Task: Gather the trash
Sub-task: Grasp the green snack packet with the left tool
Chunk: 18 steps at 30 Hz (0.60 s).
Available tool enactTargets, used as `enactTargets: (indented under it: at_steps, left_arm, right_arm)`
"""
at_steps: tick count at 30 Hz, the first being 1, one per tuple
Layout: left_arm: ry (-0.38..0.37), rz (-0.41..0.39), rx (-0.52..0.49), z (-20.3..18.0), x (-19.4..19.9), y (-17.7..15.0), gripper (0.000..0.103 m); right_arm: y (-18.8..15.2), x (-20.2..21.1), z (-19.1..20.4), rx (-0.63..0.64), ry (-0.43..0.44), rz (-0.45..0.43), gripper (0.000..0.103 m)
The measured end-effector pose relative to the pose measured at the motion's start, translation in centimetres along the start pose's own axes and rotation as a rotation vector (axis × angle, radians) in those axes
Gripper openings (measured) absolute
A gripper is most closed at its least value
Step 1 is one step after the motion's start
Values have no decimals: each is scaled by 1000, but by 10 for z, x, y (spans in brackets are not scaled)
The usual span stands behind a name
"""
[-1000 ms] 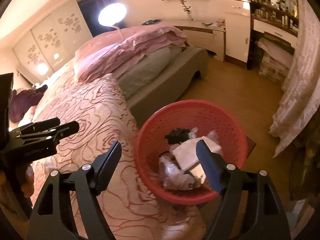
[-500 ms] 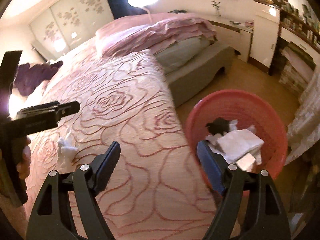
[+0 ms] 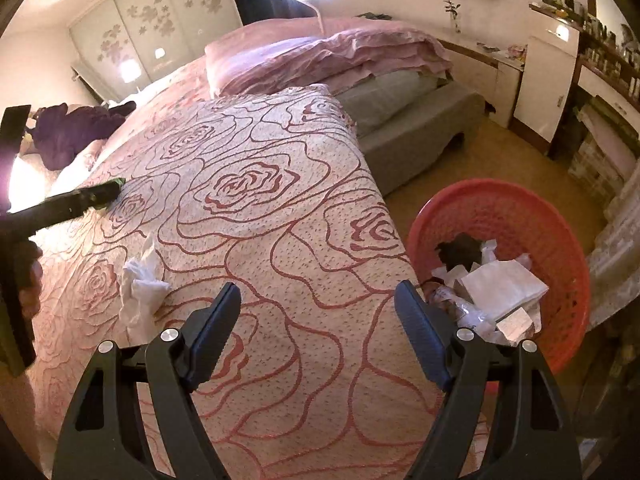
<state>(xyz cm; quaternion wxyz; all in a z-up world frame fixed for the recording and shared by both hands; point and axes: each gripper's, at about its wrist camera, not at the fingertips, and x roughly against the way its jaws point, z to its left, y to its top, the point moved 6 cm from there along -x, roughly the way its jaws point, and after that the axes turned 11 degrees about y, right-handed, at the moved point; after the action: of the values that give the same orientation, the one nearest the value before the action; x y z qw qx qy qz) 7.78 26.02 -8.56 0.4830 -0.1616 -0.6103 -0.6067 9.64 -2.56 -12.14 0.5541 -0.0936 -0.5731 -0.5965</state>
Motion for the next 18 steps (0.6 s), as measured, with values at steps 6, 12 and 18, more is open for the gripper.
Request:
enactTargets:
  at_steps: [6, 12, 18]
  left_arm:
    - [-1, 15, 2, 31, -23, 6, 79]
    - [-40, 31, 0, 31, -40, 7, 78]
    - [-63, 21, -1, 24, -43, 8, 57]
  right_arm:
    - [2, -3, 6, 14, 10, 5, 77]
    - [10, -5, 17, 46, 16, 6, 77]
    - [20, -8, 38, 92, 37, 3, 77]
